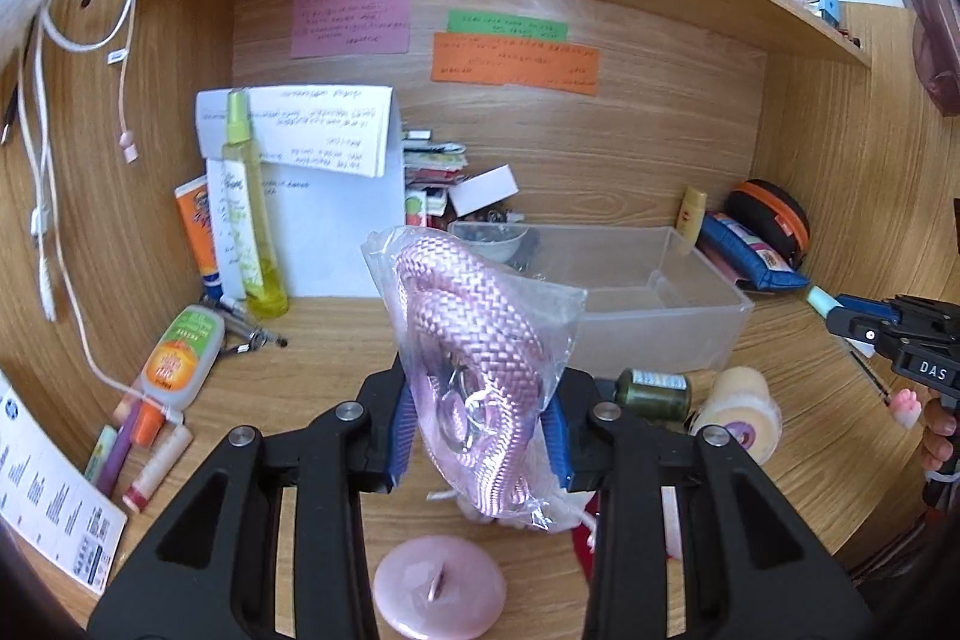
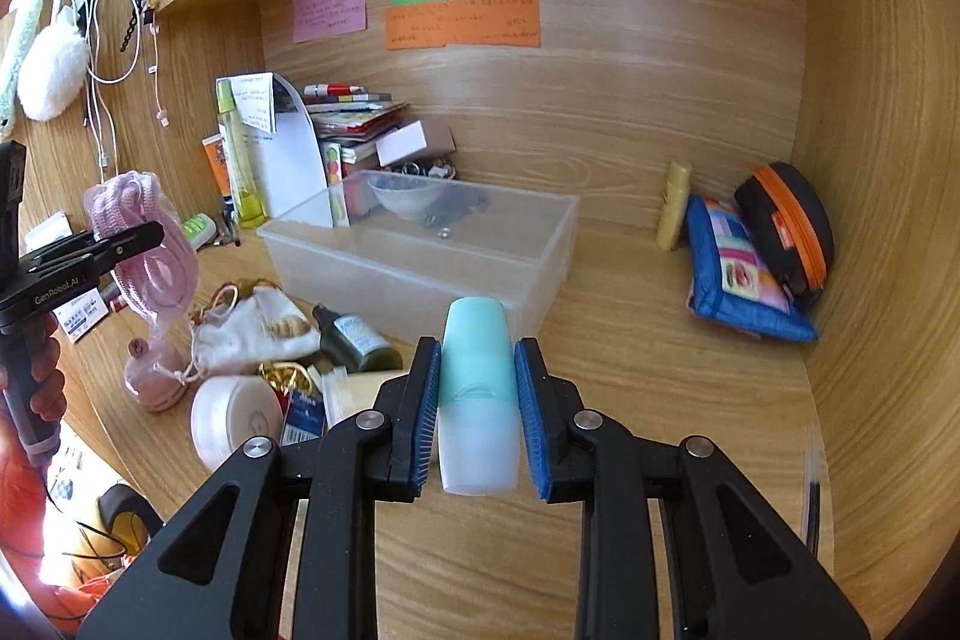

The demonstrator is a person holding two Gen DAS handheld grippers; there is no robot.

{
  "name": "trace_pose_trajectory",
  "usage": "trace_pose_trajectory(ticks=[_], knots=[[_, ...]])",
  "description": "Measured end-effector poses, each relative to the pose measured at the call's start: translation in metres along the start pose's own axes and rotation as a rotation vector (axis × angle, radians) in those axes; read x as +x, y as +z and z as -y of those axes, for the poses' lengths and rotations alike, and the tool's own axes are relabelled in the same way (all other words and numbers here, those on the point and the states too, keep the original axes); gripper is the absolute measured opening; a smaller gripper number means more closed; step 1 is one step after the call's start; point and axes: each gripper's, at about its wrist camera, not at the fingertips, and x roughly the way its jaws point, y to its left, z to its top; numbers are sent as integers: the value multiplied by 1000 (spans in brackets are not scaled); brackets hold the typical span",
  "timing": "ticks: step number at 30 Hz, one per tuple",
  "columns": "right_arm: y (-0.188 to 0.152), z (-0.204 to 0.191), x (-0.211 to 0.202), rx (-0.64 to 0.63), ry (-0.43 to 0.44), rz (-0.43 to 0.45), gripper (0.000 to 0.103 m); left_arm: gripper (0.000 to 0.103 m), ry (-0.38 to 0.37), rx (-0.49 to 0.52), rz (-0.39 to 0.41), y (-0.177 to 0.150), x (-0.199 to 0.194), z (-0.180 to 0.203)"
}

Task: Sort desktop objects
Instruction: 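Carry the bagged rope and teal cylinder with both tools toward the clear box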

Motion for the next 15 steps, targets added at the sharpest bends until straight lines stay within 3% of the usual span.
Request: trace_pose_trajectory(ticks=[9, 15], knots=[[25, -1, 14, -15, 24, 4, 23, 35, -74, 25, 16, 28, 8, 11], [41, 1, 25, -17, 45, 16, 23, 35, -151, 5, -27, 45, 23, 7]])
